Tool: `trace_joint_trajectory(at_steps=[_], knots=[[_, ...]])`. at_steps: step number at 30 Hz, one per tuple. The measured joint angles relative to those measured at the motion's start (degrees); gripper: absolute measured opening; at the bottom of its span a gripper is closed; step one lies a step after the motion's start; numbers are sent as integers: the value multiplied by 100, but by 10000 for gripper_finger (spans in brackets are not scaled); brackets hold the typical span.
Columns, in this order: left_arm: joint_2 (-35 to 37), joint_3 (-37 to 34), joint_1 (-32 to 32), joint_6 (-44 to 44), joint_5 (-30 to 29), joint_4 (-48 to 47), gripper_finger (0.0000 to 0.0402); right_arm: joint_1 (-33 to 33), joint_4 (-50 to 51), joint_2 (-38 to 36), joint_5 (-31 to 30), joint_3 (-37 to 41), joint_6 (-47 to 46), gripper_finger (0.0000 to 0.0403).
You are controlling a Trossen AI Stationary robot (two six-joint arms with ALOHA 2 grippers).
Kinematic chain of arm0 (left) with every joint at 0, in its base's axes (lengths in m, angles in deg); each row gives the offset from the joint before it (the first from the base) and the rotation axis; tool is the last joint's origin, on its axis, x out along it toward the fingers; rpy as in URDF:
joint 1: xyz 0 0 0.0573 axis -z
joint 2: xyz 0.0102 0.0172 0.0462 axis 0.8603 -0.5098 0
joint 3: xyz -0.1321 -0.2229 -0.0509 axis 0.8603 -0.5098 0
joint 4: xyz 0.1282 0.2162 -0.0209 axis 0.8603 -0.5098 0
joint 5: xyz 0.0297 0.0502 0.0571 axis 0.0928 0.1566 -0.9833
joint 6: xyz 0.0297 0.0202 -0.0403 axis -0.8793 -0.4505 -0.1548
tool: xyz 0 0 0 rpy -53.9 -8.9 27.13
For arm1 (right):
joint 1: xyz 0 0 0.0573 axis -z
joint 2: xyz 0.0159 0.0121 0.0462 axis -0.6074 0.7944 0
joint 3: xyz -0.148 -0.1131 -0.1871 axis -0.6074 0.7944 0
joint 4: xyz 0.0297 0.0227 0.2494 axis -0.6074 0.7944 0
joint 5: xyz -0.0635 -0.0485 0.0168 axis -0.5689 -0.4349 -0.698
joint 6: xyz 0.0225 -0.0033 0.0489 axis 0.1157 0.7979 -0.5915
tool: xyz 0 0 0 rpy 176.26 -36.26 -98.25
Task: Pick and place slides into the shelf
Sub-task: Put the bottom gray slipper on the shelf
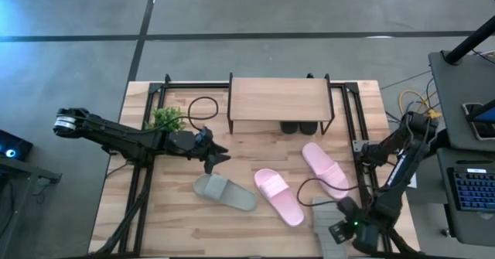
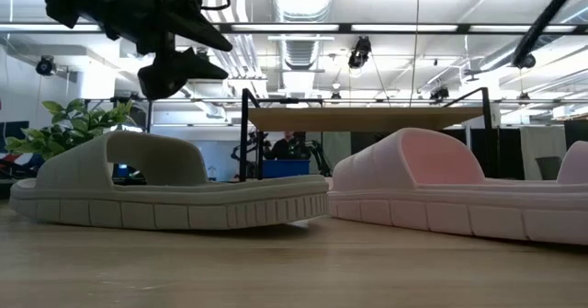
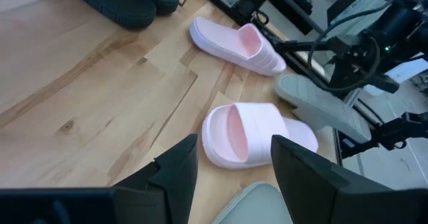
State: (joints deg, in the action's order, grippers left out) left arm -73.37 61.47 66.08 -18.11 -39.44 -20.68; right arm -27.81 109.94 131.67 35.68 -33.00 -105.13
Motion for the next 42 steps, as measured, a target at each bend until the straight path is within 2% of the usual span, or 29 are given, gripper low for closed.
trace_joint_trajectory(at_steps=[3, 9, 16, 27, 37, 42], knots=[[0, -3, 1, 16, 41, -60, 173, 0, 41, 258, 463, -38, 53, 116], [0, -3, 1, 16, 54, -80, 173, 31, 182, 683, 596, -326, 187, 113], [0, -3, 1, -14, 49, -83, 173, 48, 46, 847, -236, -606, 173, 105], [0, -3, 1, -15, 45, -134, 173, 420, -835, 880, -965, -326, 606, 100], [0, -3, 1, 16, 49, -134, 173, 1304, -1185, 866, -1113, -238, 2060, 98], [0, -3, 1, 20, 97, -134, 173, 1856, -1249, 845, -1493, -243, 2882, 96]])
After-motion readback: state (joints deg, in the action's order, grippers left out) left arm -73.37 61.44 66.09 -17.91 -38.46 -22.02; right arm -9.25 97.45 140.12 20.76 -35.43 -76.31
